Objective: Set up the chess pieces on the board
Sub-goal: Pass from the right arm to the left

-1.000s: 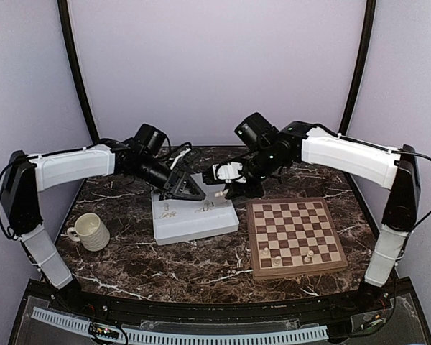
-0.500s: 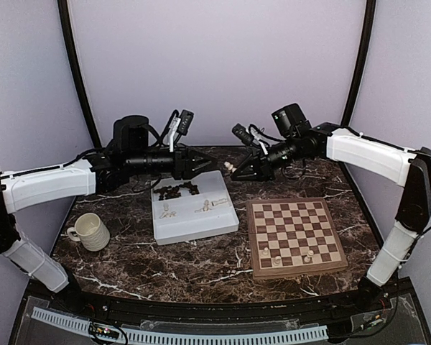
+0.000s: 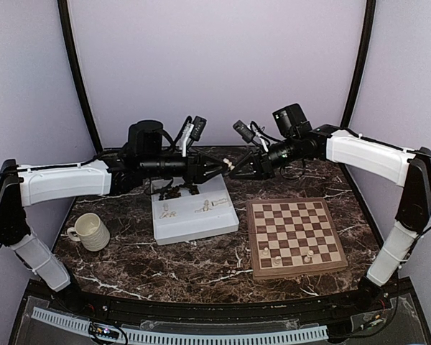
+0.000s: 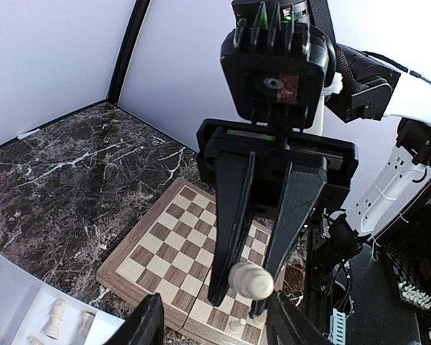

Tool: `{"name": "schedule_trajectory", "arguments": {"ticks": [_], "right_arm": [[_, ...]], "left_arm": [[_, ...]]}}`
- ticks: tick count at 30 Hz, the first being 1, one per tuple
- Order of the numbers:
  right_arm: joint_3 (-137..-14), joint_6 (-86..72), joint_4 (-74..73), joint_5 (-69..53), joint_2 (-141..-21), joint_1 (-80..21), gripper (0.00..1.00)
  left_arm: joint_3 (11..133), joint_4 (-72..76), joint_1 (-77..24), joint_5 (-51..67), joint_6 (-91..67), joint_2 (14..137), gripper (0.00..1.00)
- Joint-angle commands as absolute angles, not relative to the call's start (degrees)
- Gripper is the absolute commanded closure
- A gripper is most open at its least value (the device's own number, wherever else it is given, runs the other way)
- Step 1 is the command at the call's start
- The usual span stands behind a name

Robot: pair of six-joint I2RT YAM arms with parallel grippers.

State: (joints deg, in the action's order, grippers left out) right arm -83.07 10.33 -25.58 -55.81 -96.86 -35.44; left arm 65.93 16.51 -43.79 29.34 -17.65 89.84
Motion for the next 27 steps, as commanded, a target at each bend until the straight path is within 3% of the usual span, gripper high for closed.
{"name": "schedule_trajectory", "arguments": {"ticks": [1,10,27], "right_arm": [[-82.6,9.7,-24.0,-57.4,-97.1,-35.2,0.95],[-82.7,9.6,-24.1,-57.4,-97.4,-35.2,0.94],[-82.9,9.7,-24.3,-57.0,-98.0,-35.2,0.93]], "left_arm": [[67.8,20.4,-44.0,31.8,-18.1,89.8,0.51],[67.9,22.1,-44.0,33.7,-19.6,91.0,0.63],[69.1,24.4,-43.9,36.6,-22.0,93.1,0.74]]}}
